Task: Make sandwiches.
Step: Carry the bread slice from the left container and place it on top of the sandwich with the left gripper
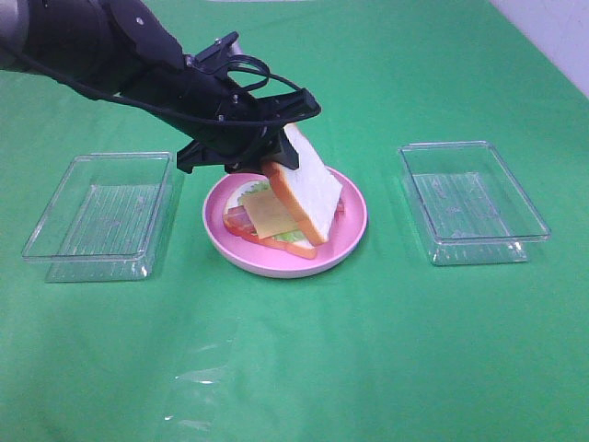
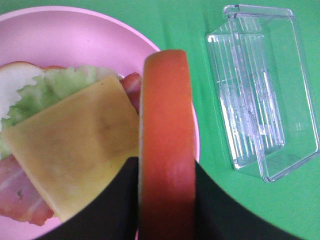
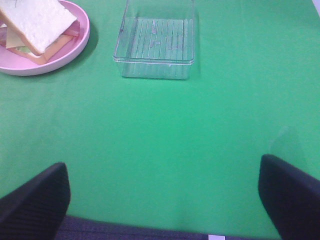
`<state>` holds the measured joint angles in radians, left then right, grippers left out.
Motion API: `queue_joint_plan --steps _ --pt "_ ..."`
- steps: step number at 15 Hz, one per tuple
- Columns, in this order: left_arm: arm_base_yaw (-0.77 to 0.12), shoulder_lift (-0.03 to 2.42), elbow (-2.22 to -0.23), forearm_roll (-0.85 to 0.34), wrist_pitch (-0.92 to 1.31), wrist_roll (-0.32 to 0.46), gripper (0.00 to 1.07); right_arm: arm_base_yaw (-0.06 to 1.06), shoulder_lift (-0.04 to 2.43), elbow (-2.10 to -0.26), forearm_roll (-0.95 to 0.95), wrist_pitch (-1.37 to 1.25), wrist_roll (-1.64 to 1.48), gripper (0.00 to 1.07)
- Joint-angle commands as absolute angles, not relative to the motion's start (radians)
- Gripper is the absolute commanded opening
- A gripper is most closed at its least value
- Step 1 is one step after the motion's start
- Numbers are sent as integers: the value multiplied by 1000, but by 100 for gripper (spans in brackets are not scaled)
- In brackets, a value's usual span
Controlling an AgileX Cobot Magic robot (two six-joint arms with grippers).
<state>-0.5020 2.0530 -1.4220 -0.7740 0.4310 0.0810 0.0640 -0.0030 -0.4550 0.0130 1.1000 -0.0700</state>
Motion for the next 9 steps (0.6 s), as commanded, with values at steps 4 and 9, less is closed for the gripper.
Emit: queue_joint_plan --steps 4,9 --pt "-474 2057 -1428 -730 466 79 37 58 -36 -453 11 1097 -72 98" --pt "-464 2068 -1448 -614 500 69 97 58 -36 -453 11 1097 -72 98"
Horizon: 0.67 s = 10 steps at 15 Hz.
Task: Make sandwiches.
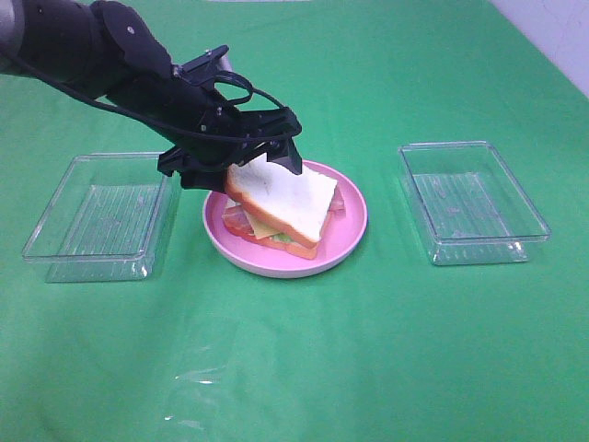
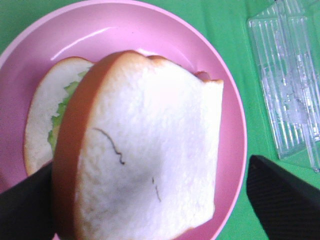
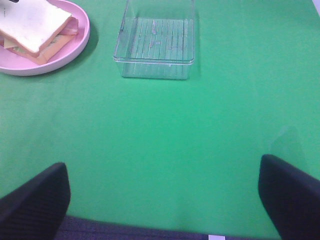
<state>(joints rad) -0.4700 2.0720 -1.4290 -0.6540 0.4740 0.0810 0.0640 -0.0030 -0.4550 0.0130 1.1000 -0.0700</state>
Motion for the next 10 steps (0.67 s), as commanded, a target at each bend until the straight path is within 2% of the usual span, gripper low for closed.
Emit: queue_joint_plan --steps 1,5,6,10 --pt "-455 2066 -1463 -574 540 39 97 58 -36 -453 11 1097 -72 98" --pt "-444 2062 -1584 -247 745 -150 97 58 -36 -453 11 1097 -72 98" --pt "-444 2062 -1629 -190 825 -174 97 58 -36 -453 11 1097 -72 98" --pt "-444 2060 -1802 -28 1172 -176 97 58 -36 -453 11 1097 -72 98"
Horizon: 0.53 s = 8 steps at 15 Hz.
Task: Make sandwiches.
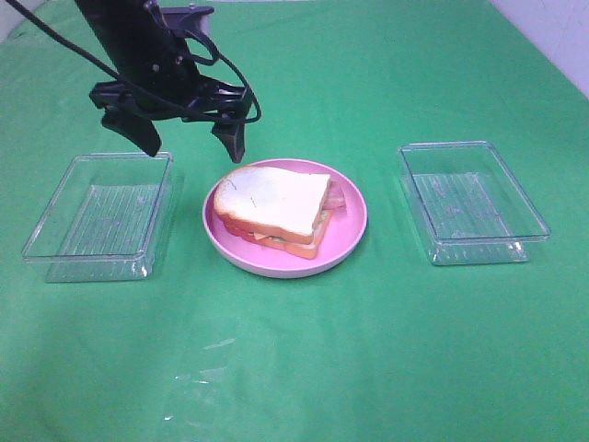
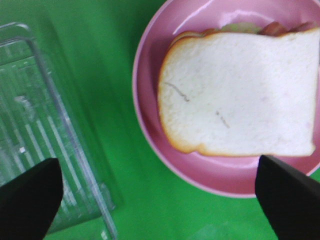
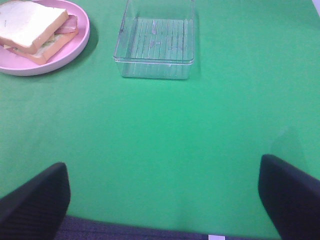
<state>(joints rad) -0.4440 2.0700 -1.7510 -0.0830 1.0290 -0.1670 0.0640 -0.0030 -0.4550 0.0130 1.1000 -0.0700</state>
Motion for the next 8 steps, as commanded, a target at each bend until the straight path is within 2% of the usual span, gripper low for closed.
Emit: queue_joint_plan --steps 1,4,8 --pt "-444 2060 -1839 -9 1248 -169 97 58 -36 -453 11 1097 -72 98" --pt "-444 2017 -1835 37 1320 -163 97 58 -36 -453 11 1097 -72 98" --pt "-444 1875 -1674 79 1320 -169 97 58 -36 -453 12 1097 -72 98"
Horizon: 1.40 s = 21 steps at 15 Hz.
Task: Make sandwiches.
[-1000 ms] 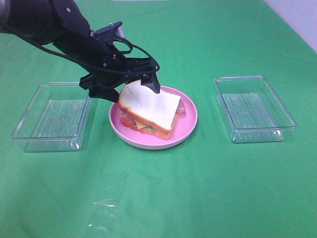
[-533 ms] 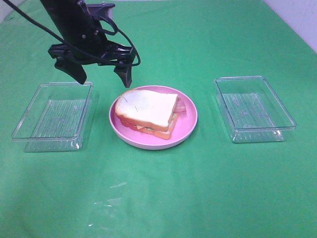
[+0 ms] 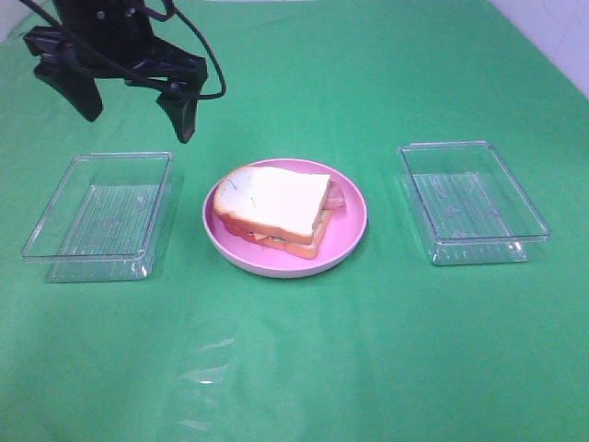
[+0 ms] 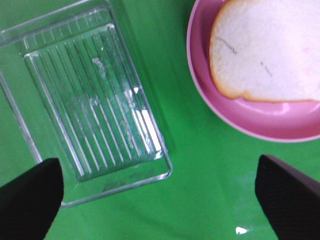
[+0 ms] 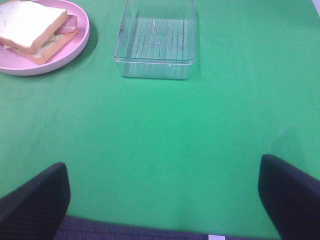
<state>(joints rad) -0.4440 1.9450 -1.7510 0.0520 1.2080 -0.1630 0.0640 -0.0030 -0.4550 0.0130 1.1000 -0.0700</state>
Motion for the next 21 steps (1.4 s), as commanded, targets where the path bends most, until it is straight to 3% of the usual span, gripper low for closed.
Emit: queue_joint_plan --steps 1,4,5,8,11,14,16,21 --pt "-444 1826 -1602 113 1320 -169 97 58 -36 -453 12 1097 -72 98" --pt "-428 1630 -1414 257 1318 -237 97 58 -36 -453 12 1097 -72 98" --pt "-365 1497 -1299 247 1318 -252 97 58 -36 -453 12 1097 -72 98" --pt "-288 1309 -1147 244 1318 -250 97 58 -36 -453 12 1097 -72 98" --pt "-240 1118 -980 199 1315 -233 97 58 -36 -453 12 1097 -72 98" --pt "-235 748 -756 53 1276 -232 97 58 -36 -453 12 1097 -72 98" --pt "-235 604 -700 46 1271 -221 97 58 -36 -453 12 1097 -72 98" --pt "-235 196 -572 47 1252 -110 97 58 -36 -453 12 1097 -72 98"
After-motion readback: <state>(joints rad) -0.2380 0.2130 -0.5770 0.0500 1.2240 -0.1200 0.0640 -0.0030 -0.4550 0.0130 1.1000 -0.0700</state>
